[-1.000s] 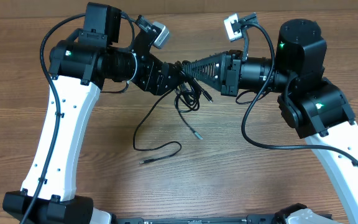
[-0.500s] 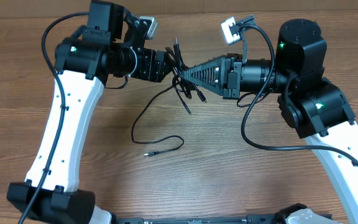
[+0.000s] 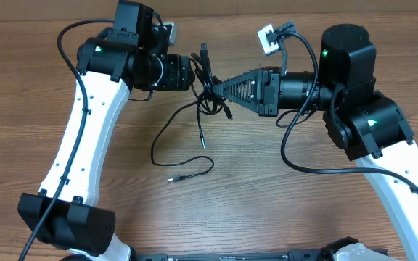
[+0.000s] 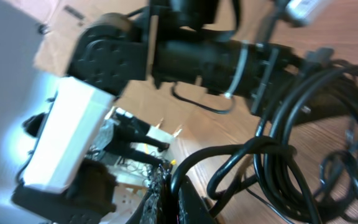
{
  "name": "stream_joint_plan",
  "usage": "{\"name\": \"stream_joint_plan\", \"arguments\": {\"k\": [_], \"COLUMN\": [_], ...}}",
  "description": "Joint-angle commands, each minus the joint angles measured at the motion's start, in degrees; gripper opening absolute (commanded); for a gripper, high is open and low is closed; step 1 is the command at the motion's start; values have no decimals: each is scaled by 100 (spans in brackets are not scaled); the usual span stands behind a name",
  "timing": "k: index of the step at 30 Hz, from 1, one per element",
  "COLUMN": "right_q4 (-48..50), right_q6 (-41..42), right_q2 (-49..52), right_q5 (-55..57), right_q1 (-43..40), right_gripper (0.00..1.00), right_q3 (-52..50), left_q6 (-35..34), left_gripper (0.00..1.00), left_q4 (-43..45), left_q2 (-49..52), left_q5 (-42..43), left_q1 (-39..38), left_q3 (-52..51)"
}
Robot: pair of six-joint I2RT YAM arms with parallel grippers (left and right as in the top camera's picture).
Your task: Untangle cables
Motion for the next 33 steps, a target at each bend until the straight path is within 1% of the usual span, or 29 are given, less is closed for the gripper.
{"name": "stream_joint_plan", "arguments": {"k": [1,5,9,12,16,22,25,30,33], "right_q4": [-330,-986,-1425,-1663,-1847,-2033,-2055,-2081,-2107], "right_q6": [-76,-74,-72,-70,-26,17,17,17,232], "right_q2": [-63,-63,-63,-63,-63,-63,-63,-63,-63], "right_q5": [1145,3036,4439,5165,5807,6693,6780,6902,7213], "right_q1": [-26,-28,-26,-26,-26,-26,-26,-26,-26], "right_gripper": [4,4,4,4,4,4,4,4,4], "right_q3": [107,107,107,107,107,103,103,103,103], "left_q6": [-669,-737,-774,-793,-831,-1169,-1202,-1456,-1513], "left_gripper": [70,70,70,69,68,68,67,67,67], "left_q4": [-122,-291,-363,-389,-398,-597,-691,-868,-988], "left_q2": [83,83,83,83,83,83,83,83,83], "left_q5": [-1156,-1504,-1663,-1679,-1703,-2201,-2452,-2977,-3296], "left_q1": [22,101,199,278,372,452,461,463,463], "left_q3": [74,74,72,72,72,72,72,72,72]}}
